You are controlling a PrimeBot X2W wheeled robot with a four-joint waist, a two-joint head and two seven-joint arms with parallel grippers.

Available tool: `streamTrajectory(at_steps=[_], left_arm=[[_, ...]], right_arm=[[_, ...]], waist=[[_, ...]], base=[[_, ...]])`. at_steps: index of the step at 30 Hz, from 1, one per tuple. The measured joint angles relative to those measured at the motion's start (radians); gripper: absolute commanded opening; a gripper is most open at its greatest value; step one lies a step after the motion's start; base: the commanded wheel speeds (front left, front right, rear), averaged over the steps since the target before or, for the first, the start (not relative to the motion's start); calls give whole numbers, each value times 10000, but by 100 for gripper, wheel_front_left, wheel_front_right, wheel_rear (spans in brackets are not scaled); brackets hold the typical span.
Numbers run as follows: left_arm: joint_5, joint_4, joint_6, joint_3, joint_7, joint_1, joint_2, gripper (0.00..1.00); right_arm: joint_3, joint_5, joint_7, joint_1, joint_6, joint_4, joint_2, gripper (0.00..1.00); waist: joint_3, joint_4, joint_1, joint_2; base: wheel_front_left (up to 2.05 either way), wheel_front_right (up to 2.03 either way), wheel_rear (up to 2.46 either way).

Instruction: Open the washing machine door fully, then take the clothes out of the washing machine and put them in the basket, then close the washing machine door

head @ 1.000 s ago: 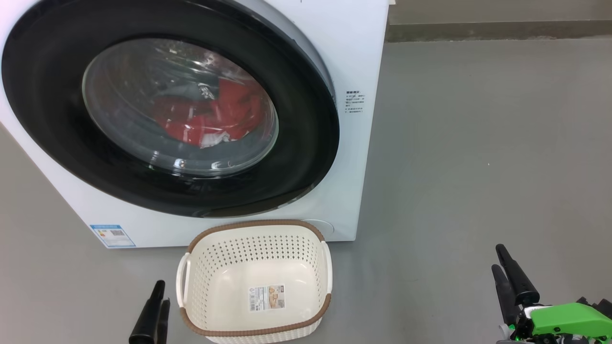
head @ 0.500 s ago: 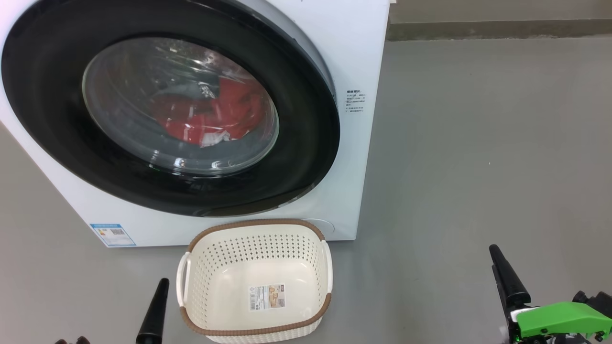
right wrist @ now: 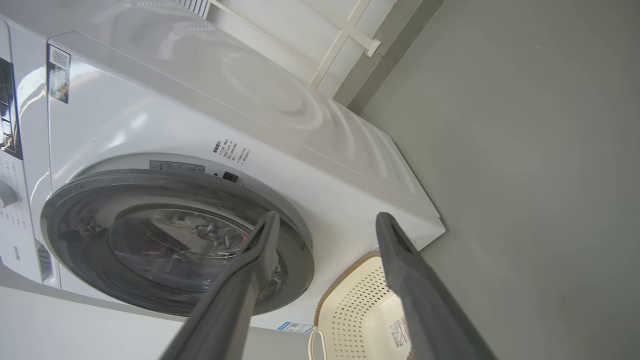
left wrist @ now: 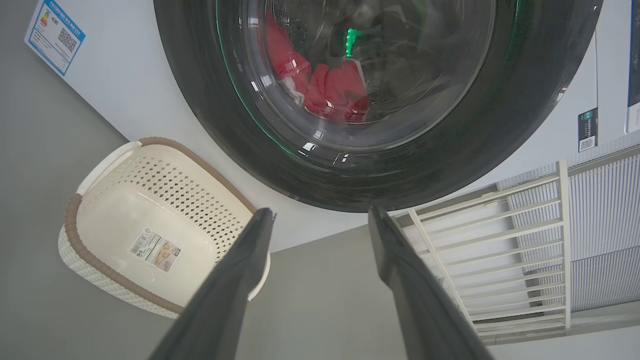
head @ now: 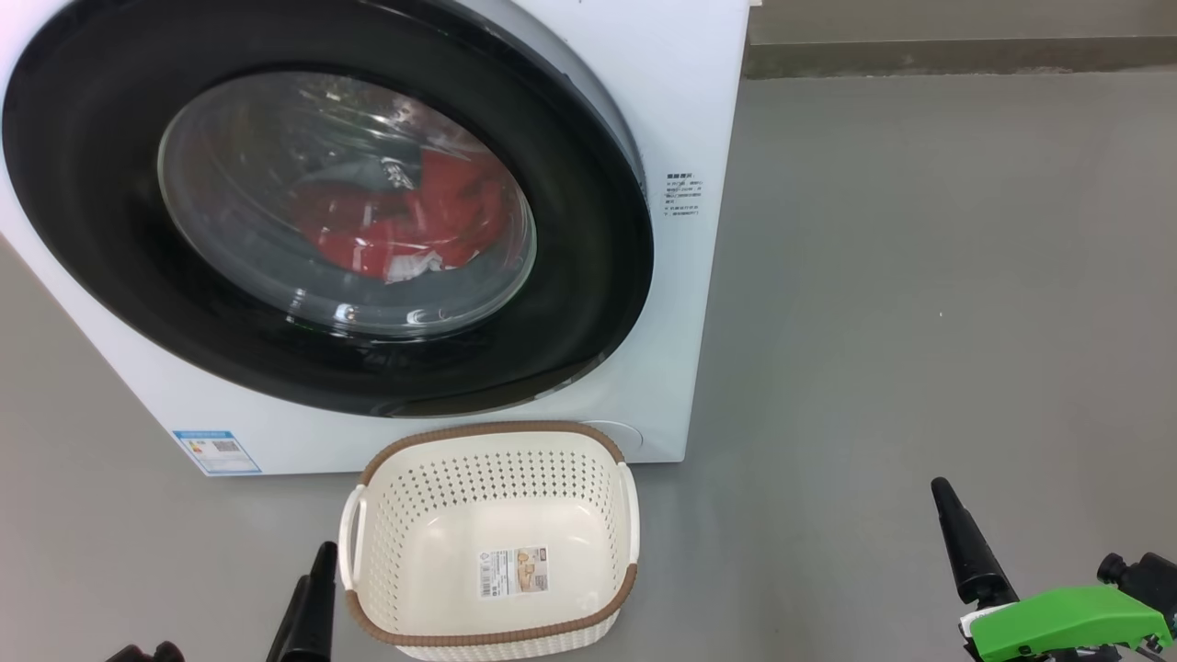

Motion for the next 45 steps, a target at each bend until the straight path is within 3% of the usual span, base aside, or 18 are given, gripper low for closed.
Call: streamTrajectory(at_steps=[45], left_arm=[[5118,-646,253,-380,-1235,345,38,100]], right_arm=[[318,-4514,-1273,433,0,-255,-48,100]], waist=[[108,-14,-1,0]], base=[[0,0,0]])
